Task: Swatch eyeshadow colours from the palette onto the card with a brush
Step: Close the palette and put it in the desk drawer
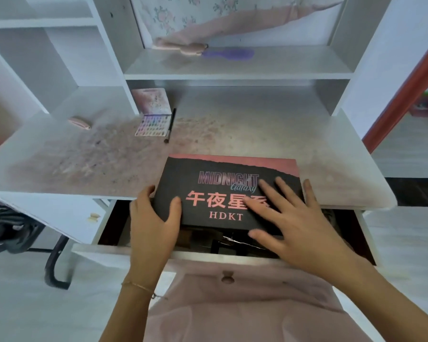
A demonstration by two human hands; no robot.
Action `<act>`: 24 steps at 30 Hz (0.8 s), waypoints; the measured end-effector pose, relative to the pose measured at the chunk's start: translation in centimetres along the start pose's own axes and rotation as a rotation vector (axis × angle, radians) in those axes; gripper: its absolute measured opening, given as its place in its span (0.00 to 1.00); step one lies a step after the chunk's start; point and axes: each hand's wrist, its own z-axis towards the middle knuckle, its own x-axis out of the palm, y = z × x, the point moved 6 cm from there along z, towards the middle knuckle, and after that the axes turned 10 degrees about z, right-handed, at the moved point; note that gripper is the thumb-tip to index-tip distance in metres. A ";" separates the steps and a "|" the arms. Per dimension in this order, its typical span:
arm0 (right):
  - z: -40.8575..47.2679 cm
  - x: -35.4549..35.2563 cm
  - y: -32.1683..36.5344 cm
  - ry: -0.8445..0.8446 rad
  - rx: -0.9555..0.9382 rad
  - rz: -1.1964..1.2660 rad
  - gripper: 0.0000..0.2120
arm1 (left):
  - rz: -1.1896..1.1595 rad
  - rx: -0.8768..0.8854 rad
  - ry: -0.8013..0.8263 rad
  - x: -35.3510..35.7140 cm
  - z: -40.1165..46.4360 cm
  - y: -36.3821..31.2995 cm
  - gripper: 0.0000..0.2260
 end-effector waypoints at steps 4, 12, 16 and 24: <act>0.9 -0.4 2.5 0.007 -0.171 -0.003 0.28 | -0.107 0.018 0.019 -0.8 0.5 0.8 0.15; -0.4 -4.3 7.5 -0.372 -0.488 0.033 0.20 | -0.494 -0.070 -0.240 -6.1 -0.9 2.1 0.10; -0.4 -6.6 10.4 -0.508 -0.526 0.107 0.14 | -0.503 -0.035 -0.370 -8.9 -0.8 1.7 0.13; -1.1 -9.6 13.9 -0.552 -0.467 0.163 0.13 | -0.359 0.017 -0.583 -13.1 -1.2 0.8 0.16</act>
